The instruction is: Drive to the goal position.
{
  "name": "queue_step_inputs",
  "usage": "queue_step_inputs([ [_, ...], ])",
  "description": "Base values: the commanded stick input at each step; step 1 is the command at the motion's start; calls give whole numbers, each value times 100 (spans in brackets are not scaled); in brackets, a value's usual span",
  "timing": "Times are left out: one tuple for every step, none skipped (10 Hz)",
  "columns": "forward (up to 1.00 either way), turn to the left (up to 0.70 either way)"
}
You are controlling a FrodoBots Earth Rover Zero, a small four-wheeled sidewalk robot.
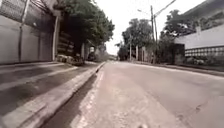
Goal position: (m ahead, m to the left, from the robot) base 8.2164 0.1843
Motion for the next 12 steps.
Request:
queue_step_inputs([
  [70, 0],
  [70, 0],
  [70, 0],
  [70, 0],
  [70, 0],
  [70, 0],
  [70, 0],
  [70, 0],
  [70, 0],
  [70, 0],
  [70, 0],
  [70, 0],
])
